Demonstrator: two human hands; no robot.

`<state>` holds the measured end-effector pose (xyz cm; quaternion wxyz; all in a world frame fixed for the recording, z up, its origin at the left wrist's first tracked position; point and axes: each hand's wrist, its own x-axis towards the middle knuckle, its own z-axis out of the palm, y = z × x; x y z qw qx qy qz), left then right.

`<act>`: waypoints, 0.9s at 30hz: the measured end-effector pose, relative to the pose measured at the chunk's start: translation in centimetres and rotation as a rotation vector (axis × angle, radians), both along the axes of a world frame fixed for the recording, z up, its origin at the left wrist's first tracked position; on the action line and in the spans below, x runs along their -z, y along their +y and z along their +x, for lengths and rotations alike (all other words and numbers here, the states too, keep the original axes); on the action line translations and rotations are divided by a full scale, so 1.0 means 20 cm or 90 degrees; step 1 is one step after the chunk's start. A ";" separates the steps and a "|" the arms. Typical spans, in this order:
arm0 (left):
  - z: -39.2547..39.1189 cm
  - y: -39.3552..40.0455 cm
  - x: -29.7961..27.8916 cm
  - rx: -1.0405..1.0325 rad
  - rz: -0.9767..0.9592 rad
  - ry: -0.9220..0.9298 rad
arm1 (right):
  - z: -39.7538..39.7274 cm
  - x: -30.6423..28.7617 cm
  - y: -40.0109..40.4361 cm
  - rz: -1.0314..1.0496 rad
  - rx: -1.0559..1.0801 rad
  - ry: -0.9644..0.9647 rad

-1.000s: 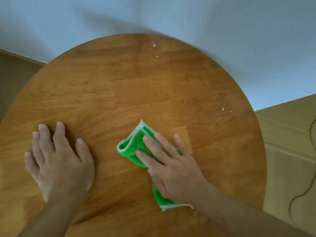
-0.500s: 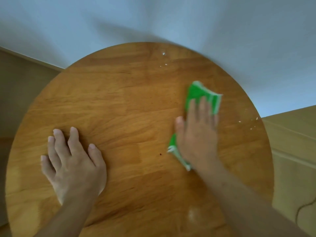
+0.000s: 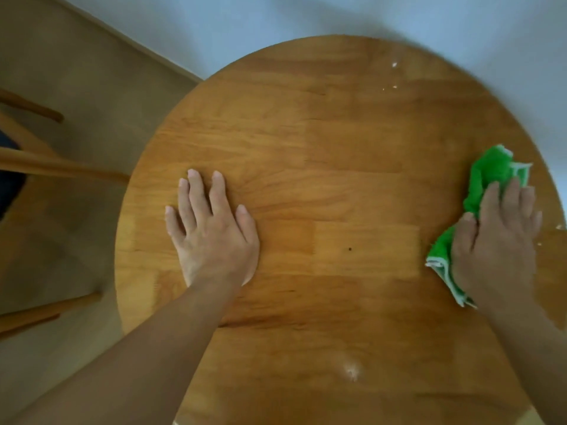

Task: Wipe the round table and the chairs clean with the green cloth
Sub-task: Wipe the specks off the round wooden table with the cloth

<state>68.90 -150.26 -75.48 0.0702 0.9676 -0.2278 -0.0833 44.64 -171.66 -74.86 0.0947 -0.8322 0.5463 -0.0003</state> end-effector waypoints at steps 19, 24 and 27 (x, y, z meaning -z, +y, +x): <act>0.01 0.00 0.00 -0.003 -0.009 0.002 | 0.75 0.01 -0.13 -0.002 0.004 -0.021; -0.01 -0.01 0.00 -0.004 -0.011 -0.005 | 0.56 -0.02 -0.11 0.033 -0.104 -0.038; -0.02 -0.02 0.00 -0.007 -0.010 -0.015 | 0.25 -0.01 0.04 0.031 0.052 -0.013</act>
